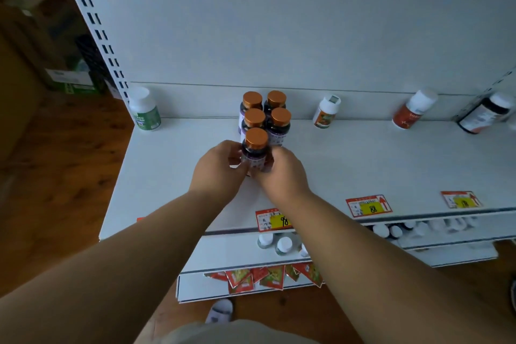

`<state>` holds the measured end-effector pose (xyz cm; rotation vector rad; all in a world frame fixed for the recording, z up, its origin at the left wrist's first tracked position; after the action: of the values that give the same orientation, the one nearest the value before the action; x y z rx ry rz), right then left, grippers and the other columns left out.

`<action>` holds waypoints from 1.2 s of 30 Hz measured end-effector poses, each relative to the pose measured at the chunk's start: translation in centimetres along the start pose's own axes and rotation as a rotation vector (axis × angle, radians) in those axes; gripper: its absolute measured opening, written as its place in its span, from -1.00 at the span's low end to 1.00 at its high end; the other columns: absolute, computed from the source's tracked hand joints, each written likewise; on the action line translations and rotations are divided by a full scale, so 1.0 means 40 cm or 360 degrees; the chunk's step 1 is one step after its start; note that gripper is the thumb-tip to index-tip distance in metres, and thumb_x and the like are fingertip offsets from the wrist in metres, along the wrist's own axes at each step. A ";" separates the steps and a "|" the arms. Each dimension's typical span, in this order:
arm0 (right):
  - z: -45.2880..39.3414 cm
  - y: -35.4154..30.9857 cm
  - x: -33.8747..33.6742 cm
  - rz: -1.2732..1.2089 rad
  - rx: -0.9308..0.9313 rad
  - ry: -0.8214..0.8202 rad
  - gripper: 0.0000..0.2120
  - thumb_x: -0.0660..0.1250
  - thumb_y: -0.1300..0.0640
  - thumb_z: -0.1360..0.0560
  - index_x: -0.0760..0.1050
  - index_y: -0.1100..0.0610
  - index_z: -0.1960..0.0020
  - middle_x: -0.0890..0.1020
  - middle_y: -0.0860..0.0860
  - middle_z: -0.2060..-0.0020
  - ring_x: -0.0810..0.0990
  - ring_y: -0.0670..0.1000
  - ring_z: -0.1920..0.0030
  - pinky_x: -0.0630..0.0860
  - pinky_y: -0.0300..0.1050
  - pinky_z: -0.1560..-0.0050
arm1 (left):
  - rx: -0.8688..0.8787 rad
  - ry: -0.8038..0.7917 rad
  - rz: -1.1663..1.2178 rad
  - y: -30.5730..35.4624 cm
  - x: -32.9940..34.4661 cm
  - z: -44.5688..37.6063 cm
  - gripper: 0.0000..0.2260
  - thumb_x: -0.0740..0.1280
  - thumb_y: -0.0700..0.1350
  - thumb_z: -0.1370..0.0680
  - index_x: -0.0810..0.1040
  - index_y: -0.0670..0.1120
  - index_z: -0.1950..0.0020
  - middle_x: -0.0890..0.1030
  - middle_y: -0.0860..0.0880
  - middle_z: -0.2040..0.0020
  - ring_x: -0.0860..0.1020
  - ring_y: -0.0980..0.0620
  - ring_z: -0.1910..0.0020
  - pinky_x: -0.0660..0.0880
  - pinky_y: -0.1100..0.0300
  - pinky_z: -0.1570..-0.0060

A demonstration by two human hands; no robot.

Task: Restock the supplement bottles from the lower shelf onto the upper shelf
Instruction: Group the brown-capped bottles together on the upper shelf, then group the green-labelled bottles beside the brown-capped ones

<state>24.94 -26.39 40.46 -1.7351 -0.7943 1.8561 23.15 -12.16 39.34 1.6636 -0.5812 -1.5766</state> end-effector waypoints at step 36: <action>0.189 0.734 0.377 0.0381 -0.0188 -0.0506 -0.58 0.40 0.07 -0.51 0.47 0.11 -0.34 0.56 0.09 -0.20 0.56 0.09 -0.16 0.45 -0.11 -0.08 | -0.0422 -0.0041 0.0009 -0.452 0.652 0.361 -0.67 0.38 -0.15 -0.53 0.55 -0.01 -0.30 0.62 0.08 -0.08 0.58 0.13 -0.01 0.46 0.27 -0.06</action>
<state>17.47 -37.82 9.47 -1.6893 -0.8595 2.3298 9.46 -24.13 9.58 1.4438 -0.3709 -1.5973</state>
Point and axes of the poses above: each hand's wrist, its own z-axis away from the middle knuckle, its own x-axis out of the palm, y = z × x, the point moved 7 cm from there along -z, towards the middle knuckle
